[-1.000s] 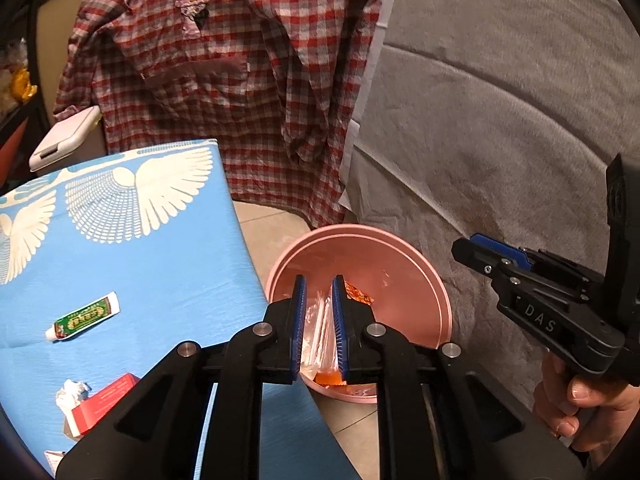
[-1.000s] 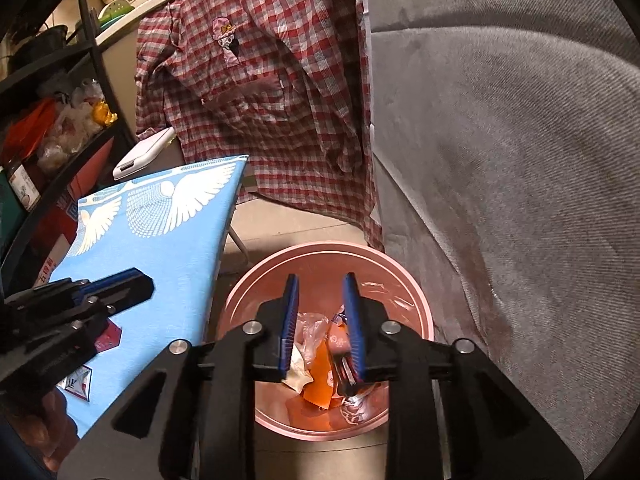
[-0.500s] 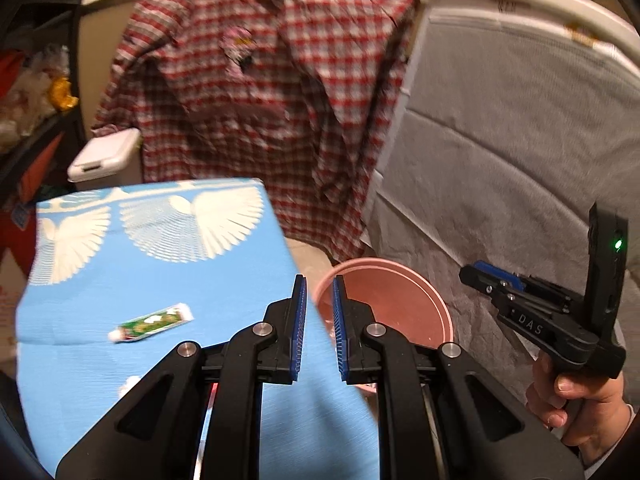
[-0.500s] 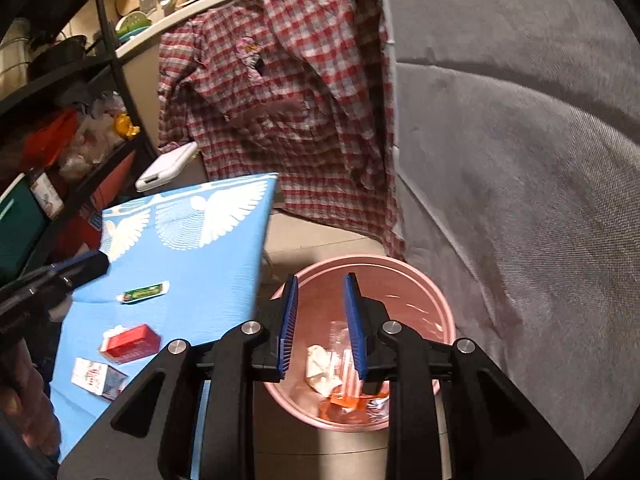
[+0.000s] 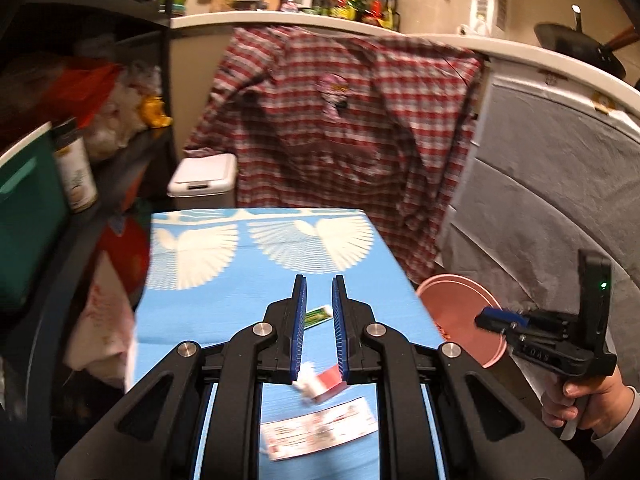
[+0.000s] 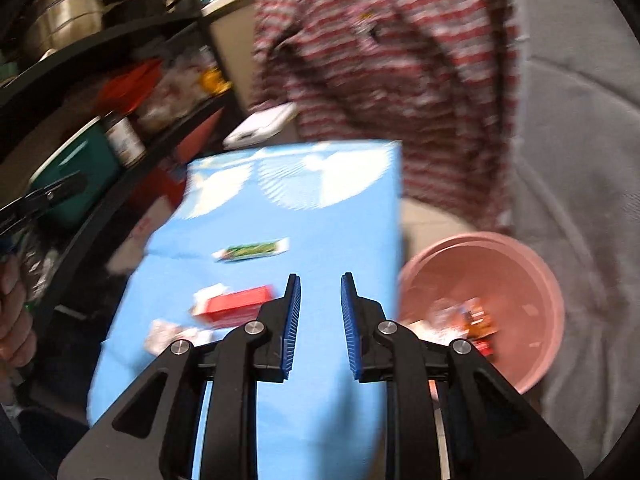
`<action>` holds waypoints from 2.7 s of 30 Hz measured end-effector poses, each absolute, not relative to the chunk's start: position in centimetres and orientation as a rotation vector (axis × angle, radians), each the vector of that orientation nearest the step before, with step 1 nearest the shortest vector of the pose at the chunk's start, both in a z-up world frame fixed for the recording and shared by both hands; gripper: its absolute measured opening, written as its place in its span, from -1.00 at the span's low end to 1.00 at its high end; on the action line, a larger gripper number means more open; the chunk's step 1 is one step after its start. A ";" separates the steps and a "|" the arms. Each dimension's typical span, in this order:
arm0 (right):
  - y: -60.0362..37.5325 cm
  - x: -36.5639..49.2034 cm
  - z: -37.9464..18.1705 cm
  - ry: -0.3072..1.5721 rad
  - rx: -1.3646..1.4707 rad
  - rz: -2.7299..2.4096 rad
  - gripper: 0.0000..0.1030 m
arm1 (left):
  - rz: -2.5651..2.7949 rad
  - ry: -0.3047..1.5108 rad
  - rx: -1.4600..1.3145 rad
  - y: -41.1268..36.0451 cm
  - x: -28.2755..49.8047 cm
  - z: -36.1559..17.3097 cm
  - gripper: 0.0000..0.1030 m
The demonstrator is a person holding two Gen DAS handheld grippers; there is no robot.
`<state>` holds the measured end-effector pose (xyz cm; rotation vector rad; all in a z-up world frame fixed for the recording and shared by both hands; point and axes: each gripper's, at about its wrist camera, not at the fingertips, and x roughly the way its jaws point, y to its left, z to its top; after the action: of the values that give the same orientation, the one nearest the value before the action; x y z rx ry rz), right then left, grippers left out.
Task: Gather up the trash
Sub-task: 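Move both open tools back over the remaining trash on the board, then reach the left tool to the white tissue ball while the right tool reaches the red box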
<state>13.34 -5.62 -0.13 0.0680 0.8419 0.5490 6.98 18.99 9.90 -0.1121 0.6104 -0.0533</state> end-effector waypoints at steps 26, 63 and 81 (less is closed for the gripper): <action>5.4 19.5 -8.1 0.979 -0.263 0.944 0.53 | 0.004 0.710 -0.186 26.3 6.8 4.0 -0.74; 1.3 18.7 -10.2 0.949 -0.404 1.027 0.16 | -0.125 1.130 -0.165 20.2 16.5 -7.8 -0.21; 0.4 17.4 -7.1 0.893 -0.322 0.947 -0.50 | -0.094 1.070 -0.152 20.3 14.4 -5.6 -0.79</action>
<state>17.44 0.35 -7.11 -0.3217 0.8930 0.9465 14.38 20.32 -5.57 -0.1518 1.0702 -0.0937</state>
